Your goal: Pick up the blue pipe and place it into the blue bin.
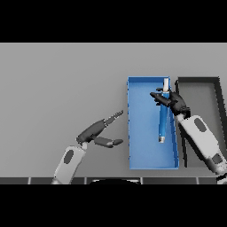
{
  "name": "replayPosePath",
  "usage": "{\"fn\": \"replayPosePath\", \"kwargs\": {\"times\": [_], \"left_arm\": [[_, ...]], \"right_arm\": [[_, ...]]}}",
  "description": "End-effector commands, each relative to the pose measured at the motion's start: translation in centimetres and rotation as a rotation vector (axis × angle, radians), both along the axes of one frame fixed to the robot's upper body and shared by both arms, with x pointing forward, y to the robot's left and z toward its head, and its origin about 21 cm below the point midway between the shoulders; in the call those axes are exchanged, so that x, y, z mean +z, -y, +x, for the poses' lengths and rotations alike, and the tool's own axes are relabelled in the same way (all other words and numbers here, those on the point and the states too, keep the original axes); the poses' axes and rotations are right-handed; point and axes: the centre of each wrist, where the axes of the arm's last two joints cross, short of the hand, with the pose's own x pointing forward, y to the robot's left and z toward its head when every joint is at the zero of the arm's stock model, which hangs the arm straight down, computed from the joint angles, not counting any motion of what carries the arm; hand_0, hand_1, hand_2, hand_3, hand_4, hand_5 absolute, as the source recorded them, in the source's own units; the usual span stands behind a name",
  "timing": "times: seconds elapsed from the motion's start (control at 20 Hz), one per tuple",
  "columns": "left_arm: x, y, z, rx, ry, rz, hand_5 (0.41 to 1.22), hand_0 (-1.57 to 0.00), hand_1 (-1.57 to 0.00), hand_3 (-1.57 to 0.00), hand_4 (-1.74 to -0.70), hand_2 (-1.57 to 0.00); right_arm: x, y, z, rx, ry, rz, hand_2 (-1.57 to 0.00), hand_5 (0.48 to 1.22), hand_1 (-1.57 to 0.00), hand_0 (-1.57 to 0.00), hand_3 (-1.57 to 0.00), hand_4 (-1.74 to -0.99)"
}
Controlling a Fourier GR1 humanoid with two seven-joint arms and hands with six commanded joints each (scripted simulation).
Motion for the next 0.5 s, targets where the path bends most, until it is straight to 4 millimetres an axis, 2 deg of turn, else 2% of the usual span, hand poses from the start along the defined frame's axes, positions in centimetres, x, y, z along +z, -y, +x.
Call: {"fn": "replayPosePath", "kwargs": {"times": [0.0,0.2,0.45], "left_arm": [[0.07,0.07,0.03,0.001,-0.001,0.001,0.494,0.0,0.0,0.0,-0.92,0.0],[0.42,-0.14,0.44,-0.001,-0.005,0.005,0.496,0.0,0.0,0.0,-0.93,0.0],[0.21,-0.1,0.16,-0.001,-0.003,-0.004,0.496,0.0,0.0,0.0,-0.93,0.0]], "right_arm": [[0.28,-0.37,-0.12,0.056,0.009,-0.067,-0.32,1.01,-0.34,-0.35,-0.09,-1.279],[0.54,-0.67,-0.58,0.181,-0.009,-0.204,-0.13,0.837,-0.14,-0.14,-0.04,-1.205],[0.6,-0.93,-0.77,0.23,-0.04,-0.257,-0.04,0.747,-0.04,-0.05,-0.01,-1.125]]}}
